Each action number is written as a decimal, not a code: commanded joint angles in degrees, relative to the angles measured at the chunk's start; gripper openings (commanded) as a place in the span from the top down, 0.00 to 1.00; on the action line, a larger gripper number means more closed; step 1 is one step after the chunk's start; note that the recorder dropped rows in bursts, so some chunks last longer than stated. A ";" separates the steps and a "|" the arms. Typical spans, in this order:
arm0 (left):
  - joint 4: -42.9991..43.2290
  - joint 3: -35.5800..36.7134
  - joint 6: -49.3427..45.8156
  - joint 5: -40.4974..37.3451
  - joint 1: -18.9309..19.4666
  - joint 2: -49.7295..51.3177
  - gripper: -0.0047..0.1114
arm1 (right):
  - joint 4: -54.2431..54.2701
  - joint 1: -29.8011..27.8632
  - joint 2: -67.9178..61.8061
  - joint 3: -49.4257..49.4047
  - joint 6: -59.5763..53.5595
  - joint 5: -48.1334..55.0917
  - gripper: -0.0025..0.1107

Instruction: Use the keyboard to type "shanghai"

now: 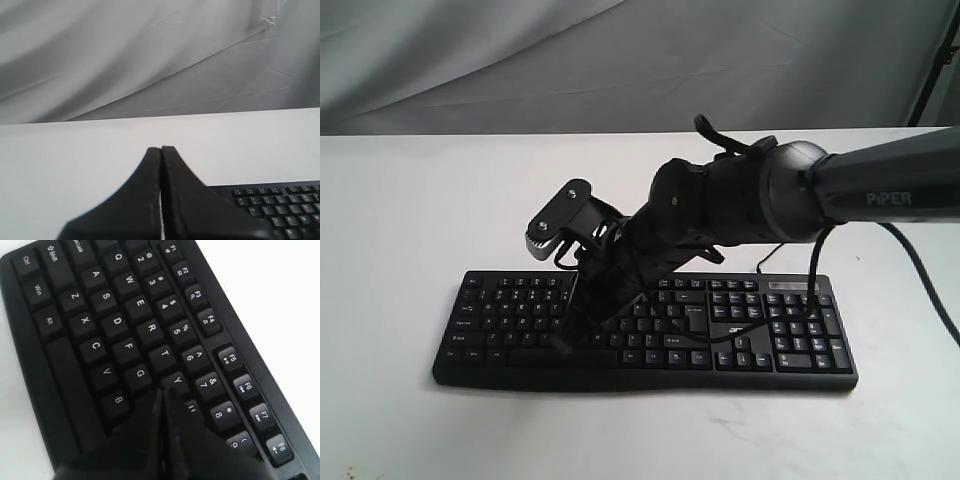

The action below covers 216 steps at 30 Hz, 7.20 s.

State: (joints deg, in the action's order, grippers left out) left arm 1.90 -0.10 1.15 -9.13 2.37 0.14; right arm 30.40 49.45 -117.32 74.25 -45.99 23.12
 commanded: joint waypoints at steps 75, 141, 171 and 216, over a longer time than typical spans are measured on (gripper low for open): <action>0.00 0.10 0.15 0.34 -0.37 -0.14 0.96 | -6.10 6.54 -16.23 29.66 2.95 13.18 0.98; 0.00 0.10 0.15 0.34 -0.37 -0.14 0.96 | -5.63 2.49 -1.06 -0.55 6.83 0.91 0.98; 0.00 0.10 0.15 0.34 -0.37 -0.14 0.96 | -5.22 2.60 -1.55 0.40 5.73 0.69 0.98; 0.00 0.10 0.15 0.34 -0.37 -0.14 0.96 | -6.31 2.60 -6.39 9.81 5.06 5.17 0.98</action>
State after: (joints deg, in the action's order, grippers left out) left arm 1.90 -0.10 1.15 -9.13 2.37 0.14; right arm 24.91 52.09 -125.37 84.09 -40.46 27.80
